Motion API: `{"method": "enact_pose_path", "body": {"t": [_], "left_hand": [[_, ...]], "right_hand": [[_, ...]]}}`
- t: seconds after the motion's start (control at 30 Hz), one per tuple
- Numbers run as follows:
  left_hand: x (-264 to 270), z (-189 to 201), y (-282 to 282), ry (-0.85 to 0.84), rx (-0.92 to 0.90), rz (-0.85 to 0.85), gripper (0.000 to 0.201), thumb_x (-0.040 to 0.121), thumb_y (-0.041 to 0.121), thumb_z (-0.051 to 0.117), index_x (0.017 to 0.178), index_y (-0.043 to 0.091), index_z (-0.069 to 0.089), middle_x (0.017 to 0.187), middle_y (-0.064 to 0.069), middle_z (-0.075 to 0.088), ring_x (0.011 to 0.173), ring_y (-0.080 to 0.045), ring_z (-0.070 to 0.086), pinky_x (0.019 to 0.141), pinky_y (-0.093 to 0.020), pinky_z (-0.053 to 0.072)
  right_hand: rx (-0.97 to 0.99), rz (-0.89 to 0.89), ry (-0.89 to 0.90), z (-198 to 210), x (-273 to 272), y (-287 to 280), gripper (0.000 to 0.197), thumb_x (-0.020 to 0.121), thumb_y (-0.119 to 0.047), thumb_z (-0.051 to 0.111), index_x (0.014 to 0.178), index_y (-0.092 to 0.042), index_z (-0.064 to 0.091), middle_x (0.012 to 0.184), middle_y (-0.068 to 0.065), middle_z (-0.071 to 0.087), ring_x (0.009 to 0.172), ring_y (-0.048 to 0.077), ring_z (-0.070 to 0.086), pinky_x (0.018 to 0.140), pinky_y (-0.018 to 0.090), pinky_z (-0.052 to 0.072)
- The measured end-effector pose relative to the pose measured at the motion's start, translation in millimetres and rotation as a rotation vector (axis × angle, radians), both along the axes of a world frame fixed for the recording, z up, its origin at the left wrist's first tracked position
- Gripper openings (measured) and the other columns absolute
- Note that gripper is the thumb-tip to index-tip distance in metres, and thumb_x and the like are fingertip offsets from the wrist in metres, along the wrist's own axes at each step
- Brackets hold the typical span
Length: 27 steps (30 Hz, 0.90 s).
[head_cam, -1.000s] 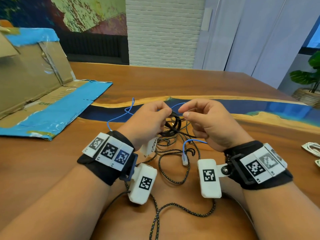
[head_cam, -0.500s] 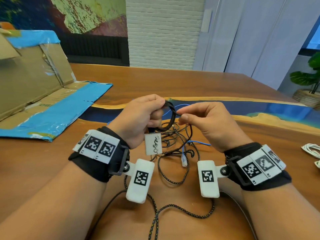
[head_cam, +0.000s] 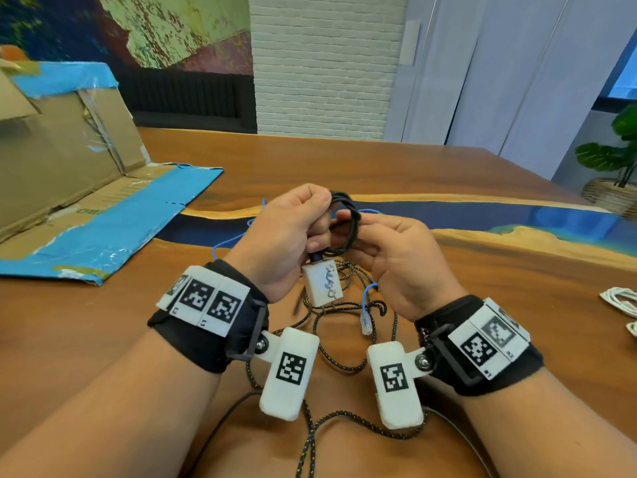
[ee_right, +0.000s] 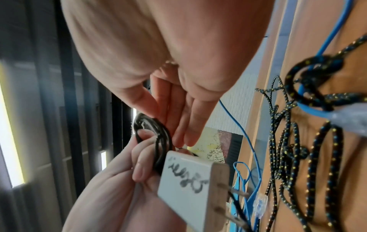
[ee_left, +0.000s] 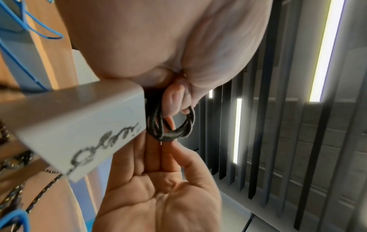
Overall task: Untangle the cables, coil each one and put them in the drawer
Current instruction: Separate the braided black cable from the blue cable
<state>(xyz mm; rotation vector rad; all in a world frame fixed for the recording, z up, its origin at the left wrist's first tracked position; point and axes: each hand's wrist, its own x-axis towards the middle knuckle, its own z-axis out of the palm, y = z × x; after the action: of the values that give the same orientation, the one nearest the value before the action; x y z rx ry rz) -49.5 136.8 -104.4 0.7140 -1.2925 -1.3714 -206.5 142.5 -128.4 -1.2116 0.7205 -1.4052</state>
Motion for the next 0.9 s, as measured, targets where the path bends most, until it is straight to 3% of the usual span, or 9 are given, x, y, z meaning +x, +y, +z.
{"method": "enact_pose_path", "body": {"t": [0.1,0.23,0.37,0.43,0.5,0.6,0.7,0.77,0.9], "left_hand": [[0.8,0.9,-1.0,-0.030,-0.051,0.052,0.024,0.110,0.017,0.038,0.087,0.014,0.046,0.059,0.005,0.033,0.052,-0.010,0.027,0.062,-0.027,0.028],[5.1,1.7,-1.5,-0.088,-0.085,0.088,0.020,0.109,0.017,0.038,0.092,0.013,0.048,0.062,0.003,0.034,0.052,-0.011,0.033,0.064,-0.029,0.035],[1.0,-0.7,0.1,-0.108,-0.091,0.010,0.019,0.109,0.015,0.041,0.093,0.008,0.050,0.062,0.001,0.040,0.053,-0.011,0.031,0.060,-0.029,0.029],[-2.4,-1.6,2.0,-0.102,-0.088,-0.007,0.021,0.108,0.013,0.042,0.089,0.009,0.050,0.061,0.001,0.044,0.051,-0.009,0.031,0.055,-0.024,0.028],[-1.0,-1.4,1.8,-0.128,-0.102,0.016,0.022,0.109,0.013,0.041,0.089,0.011,0.050,0.058,0.004,0.041,0.052,-0.010,0.030,0.052,-0.021,0.029],[6.5,2.3,-1.2,-0.138,-0.134,0.062,0.021,0.109,0.014,0.039,0.090,0.014,0.047,0.059,0.005,0.035,0.054,-0.012,0.030,0.054,-0.023,0.030],[9.3,3.5,-3.1,-0.169,-0.170,0.104,0.018,0.110,0.017,0.039,0.093,0.015,0.046,0.059,0.006,0.037,0.054,-0.013,0.035,0.056,-0.026,0.032],[9.5,2.8,-2.9,-0.203,-0.198,0.099,0.017,0.110,0.018,0.039,0.095,0.015,0.047,0.060,0.007,0.038,0.056,-0.012,0.037,0.058,-0.027,0.034],[9.0,1.4,-3.5,-0.225,-0.227,0.081,0.015,0.110,0.017,0.038,0.098,0.013,0.046,0.060,0.006,0.037,0.056,-0.012,0.037,0.059,-0.027,0.034]], "right_hand": [[0.006,0.029,-0.012,1.5,-1.0,1.8,0.024,0.097,0.003,0.055,0.108,-0.006,0.074,0.104,0.021,0.076,0.097,0.029,0.074,0.091,0.038,0.059],[-0.022,-0.034,0.085,0.5,1.5,-1.1,0.021,0.093,-0.002,0.066,0.113,-0.007,0.065,0.092,0.011,0.077,0.092,0.023,0.072,0.089,0.045,0.051],[-0.011,0.272,0.044,3.6,-3.3,-0.7,0.028,0.087,-0.008,0.063,0.113,-0.005,0.054,0.074,0.004,0.062,0.077,0.030,0.056,0.088,0.037,0.043],[-0.017,0.315,0.020,2.0,-4.0,0.0,0.039,0.084,-0.003,0.066,0.120,-0.003,0.051,0.079,0.005,0.064,0.082,0.031,0.059,0.088,0.037,0.049],[-0.033,0.216,0.096,0.1,-5.6,-1.0,0.046,0.082,0.008,0.071,0.123,0.001,0.053,0.084,0.006,0.070,0.083,0.023,0.068,0.084,0.033,0.055],[-0.060,-0.041,0.178,-1.4,-9.1,-5.7,0.040,0.080,0.012,0.074,0.113,-0.006,0.062,0.097,0.014,0.075,0.090,0.027,0.072,0.080,0.034,0.058],[-0.085,-0.241,0.260,-3.2,-11.8,-8.7,0.022,0.081,0.004,0.079,0.096,-0.009,0.069,0.087,0.011,0.074,0.081,0.023,0.071,0.077,0.036,0.061],[-0.104,-0.272,0.317,-4.7,-12.1,-8.3,0.013,0.084,0.001,0.077,0.091,-0.008,0.071,0.079,0.011,0.073,0.072,0.021,0.070,0.073,0.032,0.060],[-0.091,-0.264,0.355,-4.8,-10.6,-7.7,0.006,0.092,-0.001,0.070,0.094,-0.006,0.073,0.086,0.016,0.076,0.075,0.022,0.072,0.076,0.038,0.062]]}}
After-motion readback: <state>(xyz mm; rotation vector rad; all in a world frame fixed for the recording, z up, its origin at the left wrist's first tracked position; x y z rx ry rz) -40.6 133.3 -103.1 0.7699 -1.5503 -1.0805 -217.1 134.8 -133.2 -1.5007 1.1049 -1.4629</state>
